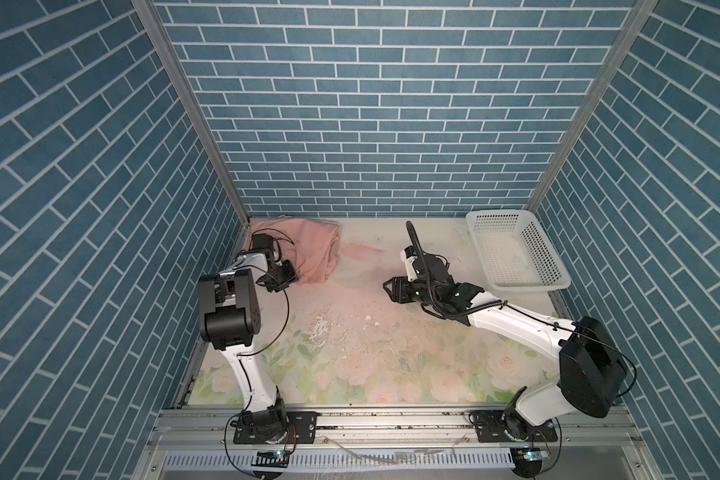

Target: Fold and stack the shorts

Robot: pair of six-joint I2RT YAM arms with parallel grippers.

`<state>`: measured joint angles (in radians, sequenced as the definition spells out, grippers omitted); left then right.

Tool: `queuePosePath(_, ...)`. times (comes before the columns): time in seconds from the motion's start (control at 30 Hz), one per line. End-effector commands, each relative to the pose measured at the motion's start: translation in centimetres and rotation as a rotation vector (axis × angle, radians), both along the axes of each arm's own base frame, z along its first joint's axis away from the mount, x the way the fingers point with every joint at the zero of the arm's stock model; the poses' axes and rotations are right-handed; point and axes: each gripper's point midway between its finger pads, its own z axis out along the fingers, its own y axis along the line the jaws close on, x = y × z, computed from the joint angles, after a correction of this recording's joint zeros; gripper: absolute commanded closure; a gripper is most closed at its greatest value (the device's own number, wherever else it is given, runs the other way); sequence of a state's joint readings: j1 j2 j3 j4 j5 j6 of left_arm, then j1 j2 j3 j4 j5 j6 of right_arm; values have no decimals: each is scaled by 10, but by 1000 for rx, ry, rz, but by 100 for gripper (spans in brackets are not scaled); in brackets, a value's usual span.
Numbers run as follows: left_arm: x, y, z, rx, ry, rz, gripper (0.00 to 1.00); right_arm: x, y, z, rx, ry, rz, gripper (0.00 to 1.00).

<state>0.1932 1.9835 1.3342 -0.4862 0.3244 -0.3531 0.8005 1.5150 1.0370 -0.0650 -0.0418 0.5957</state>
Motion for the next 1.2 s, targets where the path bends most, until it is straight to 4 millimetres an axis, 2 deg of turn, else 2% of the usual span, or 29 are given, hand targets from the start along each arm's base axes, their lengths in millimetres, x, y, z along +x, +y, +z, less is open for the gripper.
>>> queuePosePath(0.0,1,16,-3,50,17,-12,59,13,-16,1,-53,-24,-42,40)
queuePosePath(0.07,10,11,11,27,-41,-30,58,20,-28,2,-63,-22,-59,39)
queuePosePath(0.13,11,12,29,43,-90,-38,55,25,-49,4,-100,-22,-100,39)
queuePosePath(0.23,-2,19,62,121,-151,-27,44,26,-99,4,-199,-26,-218,39)
queuePosePath(0.3,-18,24,85,178,-206,3,28,21,-139,-4,-278,-14,-306,38)
queuePosePath(0.4,-43,21,115,230,-342,37,13,14,-202,-21,-408,39,-434,35)
queuePosePath(0.5,-73,23,128,325,-468,81,4,3,-267,-29,-561,82,-578,34)
queuePosePath(0.6,-107,32,114,414,-528,146,0,-2,-312,-38,-641,105,-668,28)
queuePosePath(0.73,-134,37,103,510,-599,144,0,0,-343,-64,-651,127,-689,26)
queuePosePath(0.8,-142,41,100,569,-605,136,0,4,-351,-74,-644,92,-679,26)
queuePosePath(0.87,-146,46,95,625,-592,115,0,12,-349,-81,-602,9,-658,25)
queuePosePath(0.97,-142,44,90,636,-613,84,0,25,-343,-89,-505,-70,-621,24)
queuePosePath(1.17,-120,31,88,606,-709,7,0,48,-340,-91,-500,-147,-564,24)
